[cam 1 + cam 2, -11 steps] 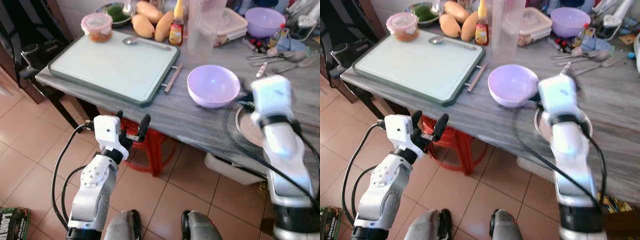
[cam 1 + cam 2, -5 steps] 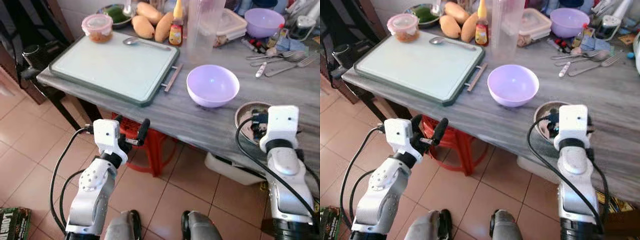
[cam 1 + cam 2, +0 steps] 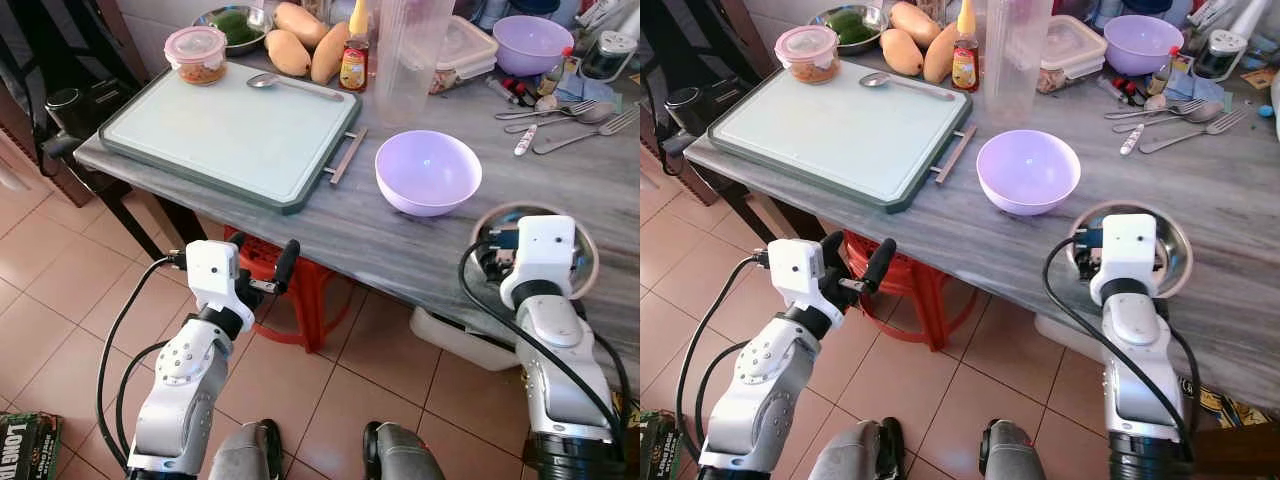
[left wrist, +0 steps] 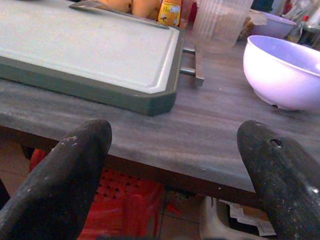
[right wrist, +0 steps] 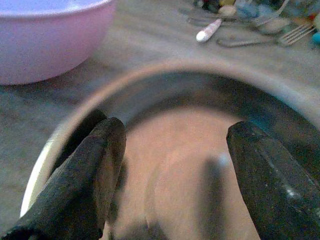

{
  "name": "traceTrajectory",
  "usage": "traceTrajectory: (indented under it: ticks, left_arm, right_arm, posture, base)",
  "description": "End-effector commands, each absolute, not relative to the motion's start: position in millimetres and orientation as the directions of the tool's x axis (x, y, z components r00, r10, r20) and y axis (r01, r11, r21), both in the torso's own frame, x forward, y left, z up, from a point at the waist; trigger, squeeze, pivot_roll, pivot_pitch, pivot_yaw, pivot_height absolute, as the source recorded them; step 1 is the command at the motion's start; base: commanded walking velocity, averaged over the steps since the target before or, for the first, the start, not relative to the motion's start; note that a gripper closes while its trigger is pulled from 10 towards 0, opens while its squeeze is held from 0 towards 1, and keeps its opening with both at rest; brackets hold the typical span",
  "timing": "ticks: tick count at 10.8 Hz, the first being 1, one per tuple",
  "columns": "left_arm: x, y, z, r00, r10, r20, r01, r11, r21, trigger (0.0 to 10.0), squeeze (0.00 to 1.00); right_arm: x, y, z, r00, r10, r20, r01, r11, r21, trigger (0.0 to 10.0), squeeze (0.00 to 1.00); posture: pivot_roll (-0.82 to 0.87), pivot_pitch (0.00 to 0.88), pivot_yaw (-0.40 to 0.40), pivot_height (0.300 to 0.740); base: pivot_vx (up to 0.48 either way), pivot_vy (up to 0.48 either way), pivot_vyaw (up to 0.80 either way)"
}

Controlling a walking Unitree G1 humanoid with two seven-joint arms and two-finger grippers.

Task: Setting the table

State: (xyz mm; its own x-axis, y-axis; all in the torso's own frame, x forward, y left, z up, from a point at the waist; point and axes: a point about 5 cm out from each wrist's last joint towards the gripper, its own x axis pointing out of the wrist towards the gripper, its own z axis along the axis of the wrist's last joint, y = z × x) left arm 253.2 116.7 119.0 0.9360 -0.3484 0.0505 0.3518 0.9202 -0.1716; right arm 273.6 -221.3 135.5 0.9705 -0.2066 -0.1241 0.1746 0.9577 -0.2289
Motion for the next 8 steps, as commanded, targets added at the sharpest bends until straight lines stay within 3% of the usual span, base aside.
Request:
traceTrajectory:
  ticks: [1, 8]
  left_arm:
    - [250.4, 117.1, 118.8, 0.934, -0.354, 0.041, 0.356, 0.920, -0.163, 10.0, 0.00]
    - [250.4, 117.4, 118.4, 0.936, -0.350, 0.027, 0.350, 0.923, -0.160, 10.0, 0.00]
  right_arm:
    - [271.8, -219.3, 126.5, 0.965, -0.191, -0.182, 0.153, 0.966, -0.207, 10.0, 0.00]
    - [280.6, -199.0, 138.2, 0.975, -0.096, -0.200, 0.089, 0.995, -0.042, 10.0, 0.00]
  posture:
    - [-0.05, 0.173, 0.057, 0.740]
    - [-0.05, 0.182, 0.055, 0.740]
  base:
    - [0.000, 0.000, 0.00]
    - [0.000, 0.000, 0.00]
